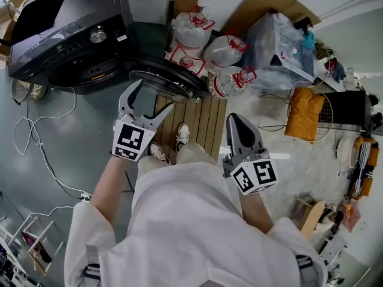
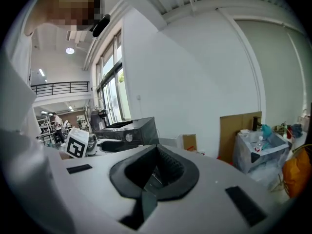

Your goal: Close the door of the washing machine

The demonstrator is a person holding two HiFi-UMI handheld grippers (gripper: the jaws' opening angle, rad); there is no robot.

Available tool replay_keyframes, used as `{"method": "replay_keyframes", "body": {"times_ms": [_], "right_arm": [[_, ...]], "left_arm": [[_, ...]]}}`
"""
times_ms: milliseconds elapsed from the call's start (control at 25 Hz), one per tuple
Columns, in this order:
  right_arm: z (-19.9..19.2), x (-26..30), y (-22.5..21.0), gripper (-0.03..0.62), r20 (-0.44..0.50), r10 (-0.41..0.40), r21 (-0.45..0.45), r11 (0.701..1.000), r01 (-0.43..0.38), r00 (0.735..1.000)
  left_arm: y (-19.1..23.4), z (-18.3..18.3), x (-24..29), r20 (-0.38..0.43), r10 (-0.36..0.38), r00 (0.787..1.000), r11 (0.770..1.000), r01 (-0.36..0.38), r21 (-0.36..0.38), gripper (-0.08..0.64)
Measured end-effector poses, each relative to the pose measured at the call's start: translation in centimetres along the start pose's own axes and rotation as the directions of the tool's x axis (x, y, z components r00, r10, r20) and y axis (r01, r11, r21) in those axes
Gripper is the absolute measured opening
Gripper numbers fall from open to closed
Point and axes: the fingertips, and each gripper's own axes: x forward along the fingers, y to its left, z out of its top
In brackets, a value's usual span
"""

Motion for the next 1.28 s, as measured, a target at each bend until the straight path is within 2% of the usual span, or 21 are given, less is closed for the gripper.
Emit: {"method": "replay_keyframes", "body": {"times_ms": [200,320,400,560,960,1160,1280], "right_arm": [[0.4,4.0,-2.7,-0.003,-0.015,0.074,0.019,0.997,-0.074,0.997],[0.5,6.3,-3.6,-0.003,-0.012,0.114,0.024,0.993,-0.114,0.993],[0.2,7.4,-4.3,-0.003,-0.021,0.130,0.026,0.991,-0.130,0.991],[-1.1,8.5,-5.9,-0.003,-0.057,0.137,0.043,0.990,-0.135,0.989],[-2.6,8.6,-8.1,-0.003,-0.086,0.117,0.065,0.992,-0.112,0.989],[-3.0,8.7,-8.3,-0.003,-0.090,0.119,0.072,0.991,-0.112,0.989],[-3.2,8.5,-8.2,-0.003,-0.095,0.124,0.072,0.990,-0.117,0.988]], "left_arm": [[0.0,-1.4,6.1,-0.096,-0.056,0.994,0.993,0.065,0.097,0.402],[0.7,-3.4,9.4,-0.181,-0.067,0.981,0.983,0.096,0.156,0.402],[0.7,-5.3,11.5,-0.249,-0.075,0.965,0.969,0.130,0.211,0.402],[0.1,-8.8,15.2,-0.377,-0.101,0.921,0.922,0.229,0.313,0.402],[-1.2,-11.8,20.4,-0.495,-0.152,0.855,0.864,0.358,0.353,0.402],[-1.9,-13.0,21.3,-0.569,-0.183,0.802,0.828,0.437,0.350,0.402],[-2.0,-13.7,21.5,-0.601,-0.178,0.780,0.805,0.466,0.367,0.402]]}}
